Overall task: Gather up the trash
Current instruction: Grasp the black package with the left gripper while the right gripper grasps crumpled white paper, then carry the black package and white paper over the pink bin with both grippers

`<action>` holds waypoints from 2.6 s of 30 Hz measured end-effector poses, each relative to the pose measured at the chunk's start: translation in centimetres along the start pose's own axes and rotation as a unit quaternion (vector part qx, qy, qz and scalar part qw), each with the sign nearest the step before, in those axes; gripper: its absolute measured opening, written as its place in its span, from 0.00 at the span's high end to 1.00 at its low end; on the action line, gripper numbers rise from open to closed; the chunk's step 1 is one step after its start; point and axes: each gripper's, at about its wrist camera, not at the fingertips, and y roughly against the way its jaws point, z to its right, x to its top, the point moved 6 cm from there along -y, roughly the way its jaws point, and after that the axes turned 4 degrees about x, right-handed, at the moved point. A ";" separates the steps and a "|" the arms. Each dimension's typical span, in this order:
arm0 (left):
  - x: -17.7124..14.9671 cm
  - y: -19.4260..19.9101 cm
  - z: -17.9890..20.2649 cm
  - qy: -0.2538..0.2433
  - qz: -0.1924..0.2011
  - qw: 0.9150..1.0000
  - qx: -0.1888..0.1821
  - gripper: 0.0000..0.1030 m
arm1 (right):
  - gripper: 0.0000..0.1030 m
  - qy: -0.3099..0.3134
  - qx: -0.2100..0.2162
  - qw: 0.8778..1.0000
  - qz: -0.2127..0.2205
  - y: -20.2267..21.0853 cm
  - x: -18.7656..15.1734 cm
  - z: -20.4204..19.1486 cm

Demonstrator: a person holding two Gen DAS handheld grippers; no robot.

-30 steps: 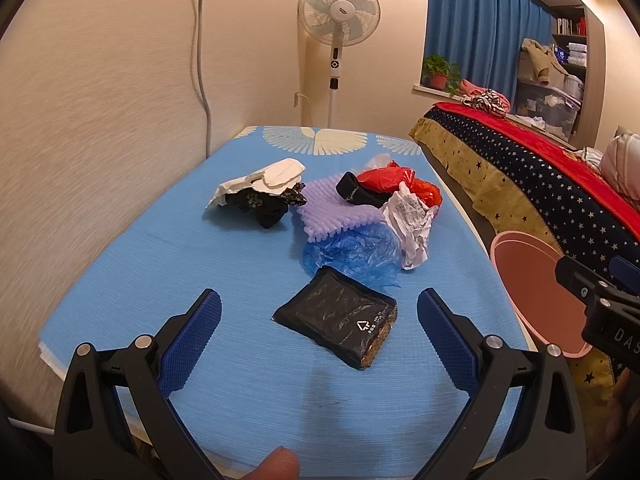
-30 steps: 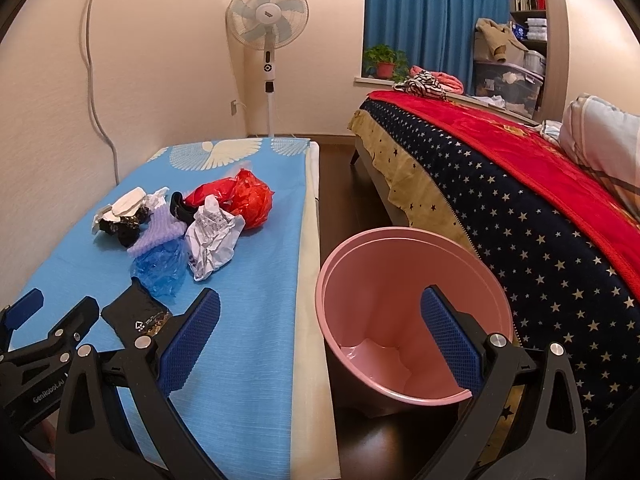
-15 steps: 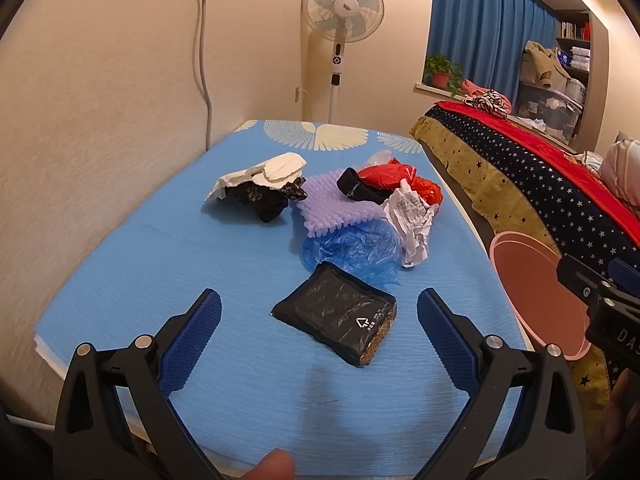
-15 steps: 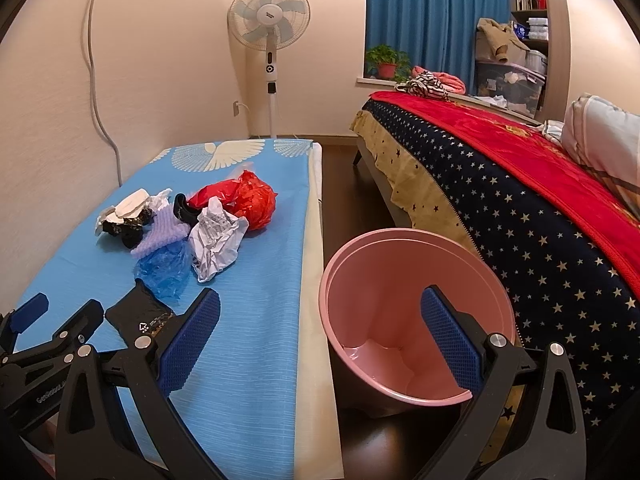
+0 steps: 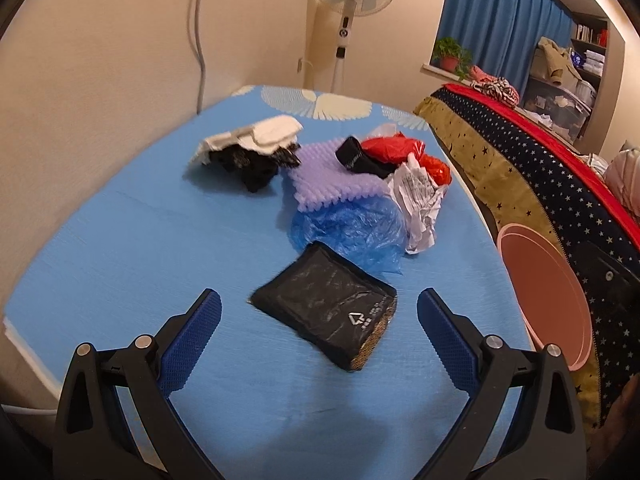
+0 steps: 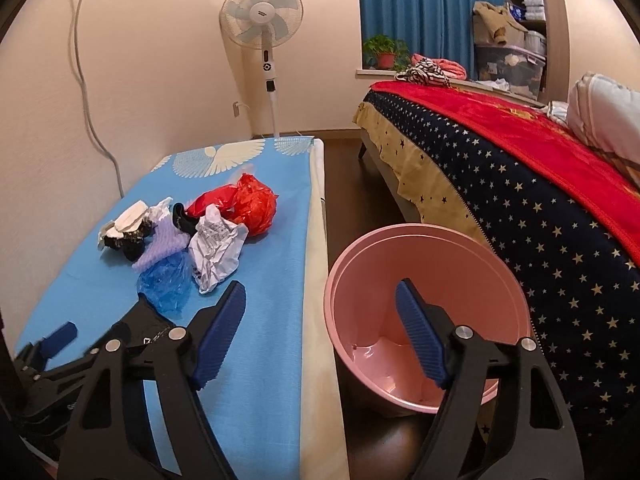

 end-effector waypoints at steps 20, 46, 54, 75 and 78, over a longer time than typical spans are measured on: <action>-0.8 -5.3 1.7 0.019 -0.113 0.991 0.074 0.08 | 0.26 -0.017 0.004 1.000 -0.012 -2.3 0.4 1.2; 1.0 -4.0 -4.0 0.026 -0.076 0.994 0.080 0.36 | 0.54 -0.024 0.121 0.988 -0.098 -11.3 0.4 -7.9; 1.8 -4.0 -5.0 0.029 -0.065 0.994 0.089 0.37 | 0.92 -0.020 0.138 0.982 -0.127 -13.0 -0.4 -9.3; 3.2 -1.2 -2.5 0.004 -0.011 0.999 0.050 0.37 | 0.96 -0.001 0.107 0.993 -0.048 -5.4 2.9 -5.0; 3.0 -0.8 -1.6 -0.005 -0.010 0.999 0.040 0.37 | 0.96 -0.004 0.099 0.994 -0.039 -4.4 3.0 -3.9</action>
